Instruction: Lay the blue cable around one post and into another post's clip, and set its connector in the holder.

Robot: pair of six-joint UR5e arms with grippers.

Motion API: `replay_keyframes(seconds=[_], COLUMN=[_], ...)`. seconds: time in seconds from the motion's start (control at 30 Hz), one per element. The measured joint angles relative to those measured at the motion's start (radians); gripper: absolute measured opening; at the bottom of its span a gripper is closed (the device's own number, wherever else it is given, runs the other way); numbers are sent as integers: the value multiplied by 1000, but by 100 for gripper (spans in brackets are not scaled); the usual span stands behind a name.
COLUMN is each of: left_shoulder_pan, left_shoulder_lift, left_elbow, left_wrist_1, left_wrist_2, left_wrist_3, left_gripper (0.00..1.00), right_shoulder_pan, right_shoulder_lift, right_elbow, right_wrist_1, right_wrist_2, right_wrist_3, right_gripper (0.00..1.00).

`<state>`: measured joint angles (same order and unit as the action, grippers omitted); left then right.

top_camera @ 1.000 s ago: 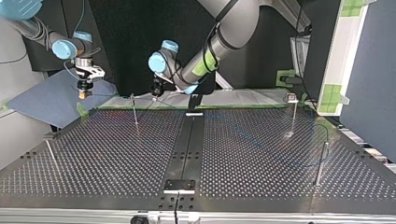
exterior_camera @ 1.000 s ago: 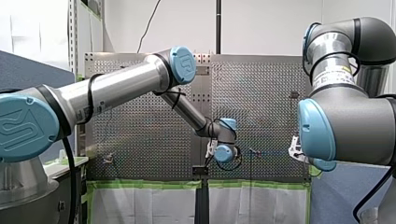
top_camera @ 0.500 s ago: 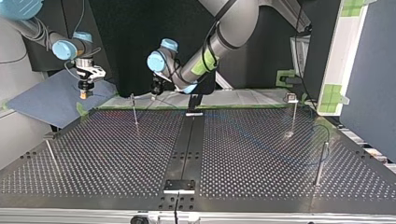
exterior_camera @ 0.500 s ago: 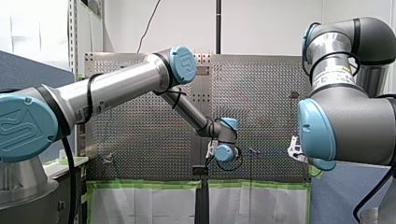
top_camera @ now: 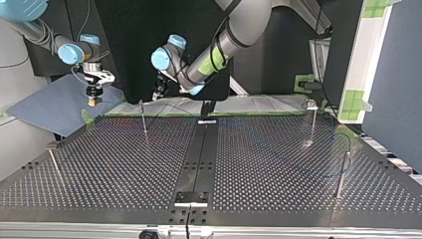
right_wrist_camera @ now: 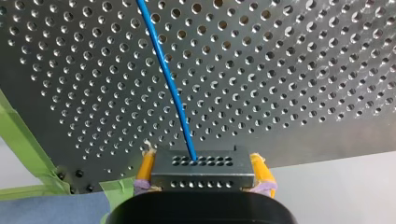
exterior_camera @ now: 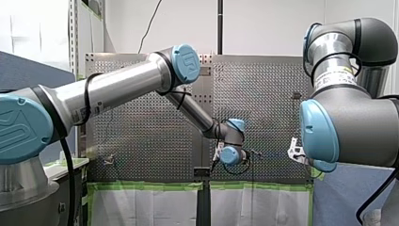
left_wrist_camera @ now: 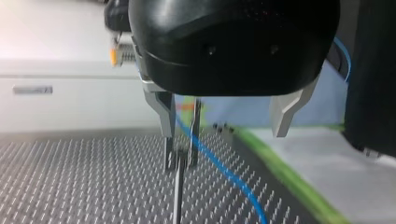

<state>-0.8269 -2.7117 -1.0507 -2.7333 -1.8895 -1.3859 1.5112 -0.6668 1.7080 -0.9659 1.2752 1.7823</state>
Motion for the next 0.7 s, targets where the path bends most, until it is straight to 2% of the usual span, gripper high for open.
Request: replay_keyframes(seconds=[0.23,0.7], left_shoulder_pan=[-38,-68], left_shoulder_lift=[0,4], left_elbow=[0,0], left_wrist_1=[-46,-39], left_wrist_2=[7,-12], left_wrist_3=[2,-10], left_gripper=[100,100], right_shoulder_pan=[5,7], right_shoulder_lift=[1,3], right_elbow=[0,0], right_wrist_1=[1,1], right_wrist_2=[-1,-6], right_wrist_3=[-1,2], right_gripper=[0,0])
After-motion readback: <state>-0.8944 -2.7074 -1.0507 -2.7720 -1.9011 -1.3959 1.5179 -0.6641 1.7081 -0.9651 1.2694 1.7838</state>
